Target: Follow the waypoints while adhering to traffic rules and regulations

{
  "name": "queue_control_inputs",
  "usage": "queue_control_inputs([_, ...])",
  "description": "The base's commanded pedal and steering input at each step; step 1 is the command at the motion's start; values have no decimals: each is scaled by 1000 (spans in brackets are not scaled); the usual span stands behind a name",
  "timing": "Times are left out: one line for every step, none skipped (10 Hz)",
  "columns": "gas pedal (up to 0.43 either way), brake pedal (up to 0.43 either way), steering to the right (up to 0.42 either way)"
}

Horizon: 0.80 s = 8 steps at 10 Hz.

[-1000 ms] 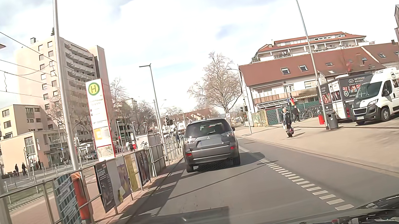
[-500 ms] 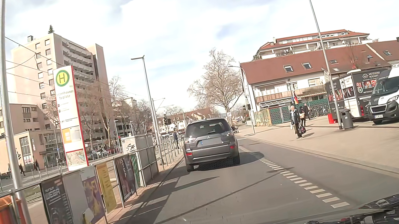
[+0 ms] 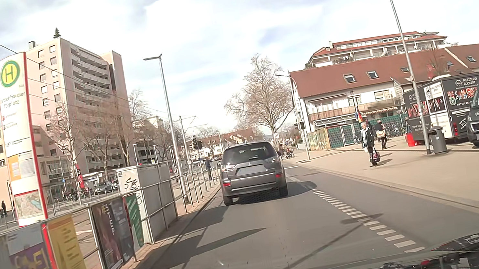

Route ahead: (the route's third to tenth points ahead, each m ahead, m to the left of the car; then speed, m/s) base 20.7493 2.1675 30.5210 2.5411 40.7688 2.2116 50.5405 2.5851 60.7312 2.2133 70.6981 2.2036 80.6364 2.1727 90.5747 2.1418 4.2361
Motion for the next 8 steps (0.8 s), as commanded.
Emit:
queue_control_inputs([59, 0, -4])
queue_control_inputs([59, 0, -4])
queue_control_inputs([59, 0, -3])
queue_control_inputs([59, 0, -4])
queue_control_inputs([59, 0, -2])
queue_control_inputs([59, 0, -2])
queue_control_inputs([59, 0, -1])
queue_control_inputs([47, 0, -2])
